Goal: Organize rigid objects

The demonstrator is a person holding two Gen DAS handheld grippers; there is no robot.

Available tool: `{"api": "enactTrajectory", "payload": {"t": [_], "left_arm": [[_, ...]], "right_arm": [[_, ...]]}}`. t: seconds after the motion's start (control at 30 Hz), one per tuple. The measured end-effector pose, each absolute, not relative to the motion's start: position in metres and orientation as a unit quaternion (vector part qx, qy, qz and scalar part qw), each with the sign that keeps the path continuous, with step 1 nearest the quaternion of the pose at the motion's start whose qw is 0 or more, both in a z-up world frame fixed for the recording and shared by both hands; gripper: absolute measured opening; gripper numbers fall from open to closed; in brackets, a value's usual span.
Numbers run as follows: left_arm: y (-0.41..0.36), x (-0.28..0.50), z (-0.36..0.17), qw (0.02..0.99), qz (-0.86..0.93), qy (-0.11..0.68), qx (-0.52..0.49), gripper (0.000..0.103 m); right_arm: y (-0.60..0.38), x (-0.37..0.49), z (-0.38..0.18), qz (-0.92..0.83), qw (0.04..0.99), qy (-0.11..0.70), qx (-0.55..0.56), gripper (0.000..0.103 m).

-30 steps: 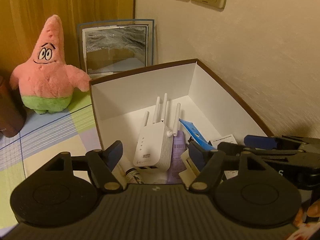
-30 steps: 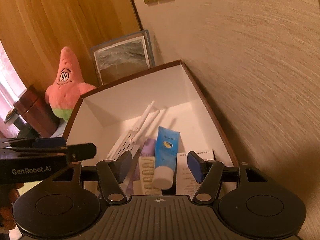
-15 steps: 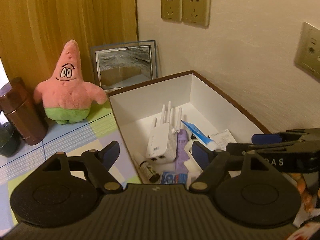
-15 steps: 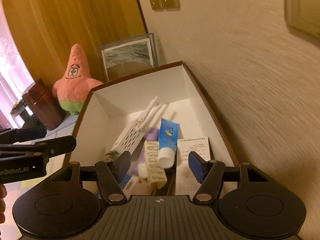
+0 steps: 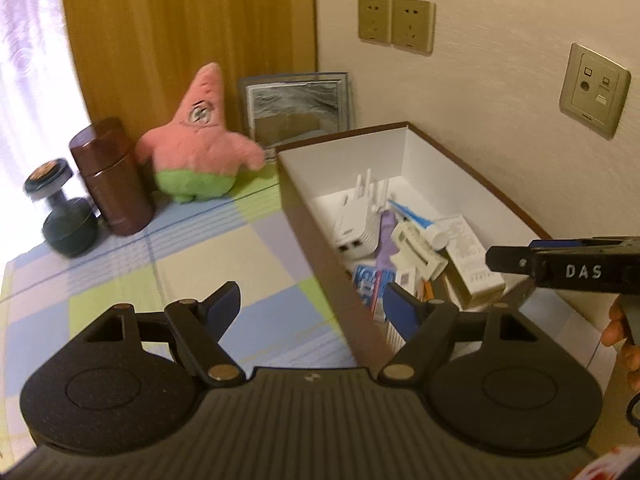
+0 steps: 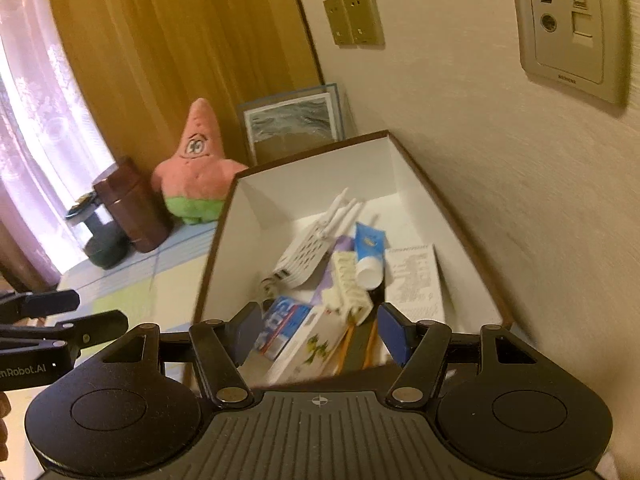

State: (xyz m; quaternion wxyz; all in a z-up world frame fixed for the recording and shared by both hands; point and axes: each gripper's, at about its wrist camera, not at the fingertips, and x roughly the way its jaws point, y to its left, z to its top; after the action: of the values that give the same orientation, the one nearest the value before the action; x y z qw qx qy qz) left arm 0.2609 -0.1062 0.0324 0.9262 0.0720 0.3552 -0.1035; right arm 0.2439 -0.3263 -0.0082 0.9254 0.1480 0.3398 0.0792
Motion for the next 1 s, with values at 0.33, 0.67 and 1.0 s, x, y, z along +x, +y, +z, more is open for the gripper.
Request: {"api": "enactTrajectory", "payload": {"t": [0.33, 0.67, 1.0], "left_arm": [[-0.057, 0.189, 0.035, 0.925, -0.064, 0.371, 0.046, 0.075], [-0.007, 0.111, 0.028, 0.917, -0.018, 0.399, 0.019, 0.075], [0.028, 0.057, 0.013, 0.904, 0.027, 0.427, -0.014, 0.074]], "right_arm": [[-0.292, 0.189, -0.003, 0.101, 0.920, 0.356, 0.130, 0.061], [-0.239, 0.134, -0.007, 0.165, 0.900, 0.388, 0.108, 0.061], [-0.191, 0.094, -0.020, 0.220, 0.876, 0.423, 0.073, 0.061]]}}
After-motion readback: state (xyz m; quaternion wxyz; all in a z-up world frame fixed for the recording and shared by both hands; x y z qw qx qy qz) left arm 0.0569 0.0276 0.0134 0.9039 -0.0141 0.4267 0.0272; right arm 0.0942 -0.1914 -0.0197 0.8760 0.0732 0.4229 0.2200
